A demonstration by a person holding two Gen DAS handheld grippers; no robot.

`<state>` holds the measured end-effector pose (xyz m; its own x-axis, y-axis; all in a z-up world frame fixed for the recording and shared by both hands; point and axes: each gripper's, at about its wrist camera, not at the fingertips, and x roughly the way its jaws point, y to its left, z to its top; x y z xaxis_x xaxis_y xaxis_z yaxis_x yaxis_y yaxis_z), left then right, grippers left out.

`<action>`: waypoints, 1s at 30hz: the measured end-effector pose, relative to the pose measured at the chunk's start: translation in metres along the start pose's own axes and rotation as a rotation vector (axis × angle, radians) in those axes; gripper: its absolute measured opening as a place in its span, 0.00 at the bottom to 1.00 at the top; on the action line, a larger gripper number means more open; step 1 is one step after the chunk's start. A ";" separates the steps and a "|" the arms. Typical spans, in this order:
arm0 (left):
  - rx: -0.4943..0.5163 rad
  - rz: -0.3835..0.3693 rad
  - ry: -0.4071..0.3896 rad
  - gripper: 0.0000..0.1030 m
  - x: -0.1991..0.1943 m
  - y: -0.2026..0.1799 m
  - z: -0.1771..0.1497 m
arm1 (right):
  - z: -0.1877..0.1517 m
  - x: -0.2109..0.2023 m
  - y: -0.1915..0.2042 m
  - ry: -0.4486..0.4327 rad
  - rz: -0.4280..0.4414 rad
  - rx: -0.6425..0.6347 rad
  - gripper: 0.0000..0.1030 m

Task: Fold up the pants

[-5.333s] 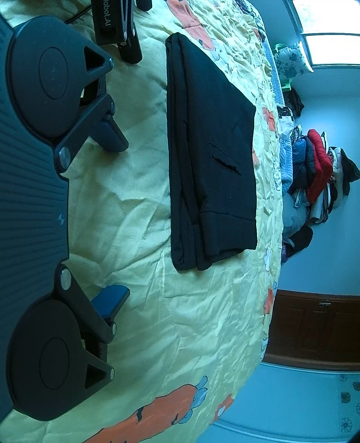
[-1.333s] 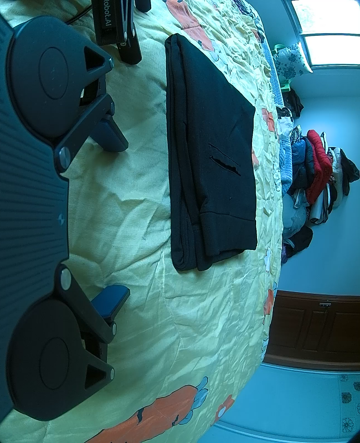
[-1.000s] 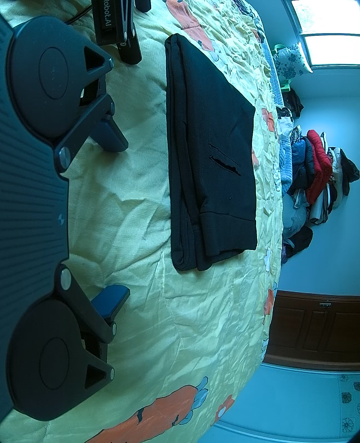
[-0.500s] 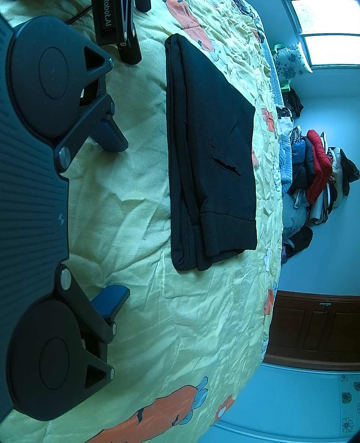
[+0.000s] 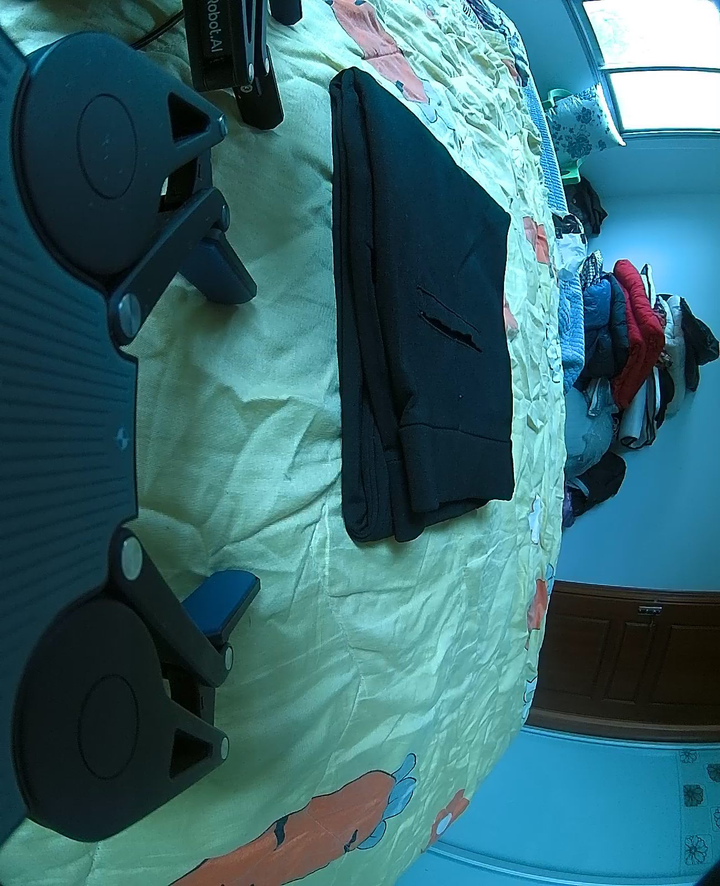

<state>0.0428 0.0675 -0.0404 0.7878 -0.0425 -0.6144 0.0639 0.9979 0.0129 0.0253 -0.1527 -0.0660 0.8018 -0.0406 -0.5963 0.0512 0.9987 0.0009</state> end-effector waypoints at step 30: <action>0.000 0.000 0.000 1.00 0.000 0.000 0.000 | 0.000 0.000 0.001 0.001 -0.003 -0.006 1.00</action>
<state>0.0430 0.0676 -0.0404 0.7878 -0.0423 -0.6144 0.0638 0.9979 0.0131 0.0255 -0.1512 -0.0661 0.8010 -0.0433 -0.5971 0.0497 0.9987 -0.0058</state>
